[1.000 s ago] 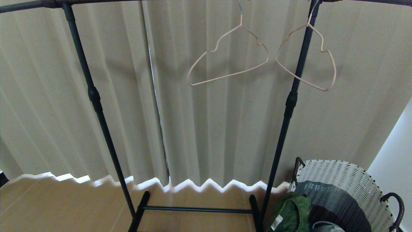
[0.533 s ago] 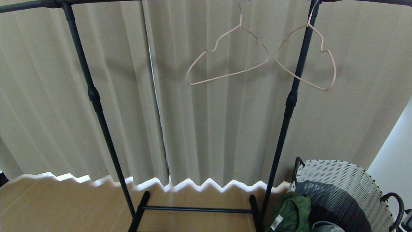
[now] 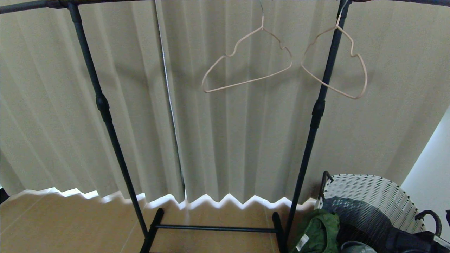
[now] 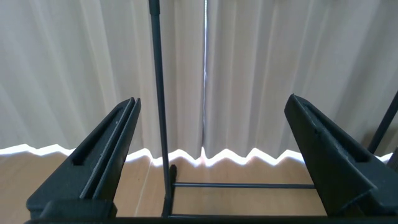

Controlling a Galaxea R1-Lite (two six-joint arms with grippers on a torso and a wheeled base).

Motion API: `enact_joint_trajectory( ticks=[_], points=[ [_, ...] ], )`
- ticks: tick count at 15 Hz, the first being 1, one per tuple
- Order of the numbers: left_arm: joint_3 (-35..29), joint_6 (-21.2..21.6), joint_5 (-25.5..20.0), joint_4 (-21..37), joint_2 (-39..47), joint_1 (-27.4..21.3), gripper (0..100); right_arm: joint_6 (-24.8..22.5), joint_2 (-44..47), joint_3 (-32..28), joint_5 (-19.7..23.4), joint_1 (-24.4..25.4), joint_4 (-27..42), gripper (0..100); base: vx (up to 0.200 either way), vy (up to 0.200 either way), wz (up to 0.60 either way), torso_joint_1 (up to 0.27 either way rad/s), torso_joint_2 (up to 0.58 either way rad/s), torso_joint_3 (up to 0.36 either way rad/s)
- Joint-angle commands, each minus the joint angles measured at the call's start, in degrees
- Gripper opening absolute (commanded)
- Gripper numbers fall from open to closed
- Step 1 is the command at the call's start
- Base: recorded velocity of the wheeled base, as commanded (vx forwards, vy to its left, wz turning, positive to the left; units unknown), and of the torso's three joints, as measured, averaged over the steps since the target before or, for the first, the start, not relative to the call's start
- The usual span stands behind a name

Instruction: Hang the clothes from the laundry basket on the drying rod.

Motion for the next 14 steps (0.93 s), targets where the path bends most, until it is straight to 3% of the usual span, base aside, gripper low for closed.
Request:
enact_joint_trajectory(
  ticks=[1,6,12,13,14],
  points=[
    [0.0,0.0,-0.1,0.0,0.0,0.0,100,0.1,13.6,-0.2,0.3,0.1,-6.8,100,0.0,0.0,0.0,0.0,0.0,0.0],
    [0.0,0.0,-0.1,0.0,0.0,0.0,100,0.0,26.6,0.0,0.5,-0.2,-21.3,100,0.0,0.0,0.0,0.0,0.0,0.0],
    [0.0,0.0,-0.1,0.0,0.0,0.0,100,0.1,30.0,-0.9,0.5,-0.5,-23.8,100,0.0,0.0,0.0,0.0,0.0,0.0],
    [0.0,0.0,-0.1,0.0,0.0,0.0,100,0.1,30.4,-0.8,0.5,-0.5,-24.8,0,0.0,0.0,0.0,0.0,0.0,0.0],
    [0.0,0.0,-0.1,0.0,0.0,0.0,100,0.1,30.5,-0.8,0.5,-0.5,-25.2,0,0.0,0.0,0.0,0.0,0.0,0.0]
  ],
)
